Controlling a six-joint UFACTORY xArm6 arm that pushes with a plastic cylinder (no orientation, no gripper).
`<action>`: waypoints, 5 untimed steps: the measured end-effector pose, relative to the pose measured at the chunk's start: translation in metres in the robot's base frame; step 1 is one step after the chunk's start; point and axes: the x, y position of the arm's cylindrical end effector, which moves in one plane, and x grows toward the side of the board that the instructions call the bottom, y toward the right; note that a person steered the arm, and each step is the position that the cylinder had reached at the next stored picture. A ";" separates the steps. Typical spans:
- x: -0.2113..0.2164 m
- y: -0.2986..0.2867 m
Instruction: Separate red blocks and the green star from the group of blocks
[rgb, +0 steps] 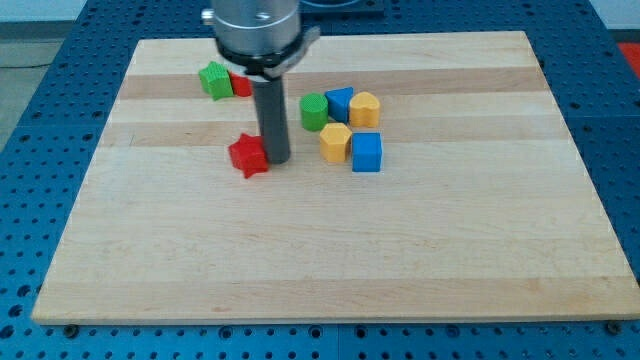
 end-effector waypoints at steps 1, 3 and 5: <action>0.004 -0.021; 0.026 -0.028; 0.035 -0.053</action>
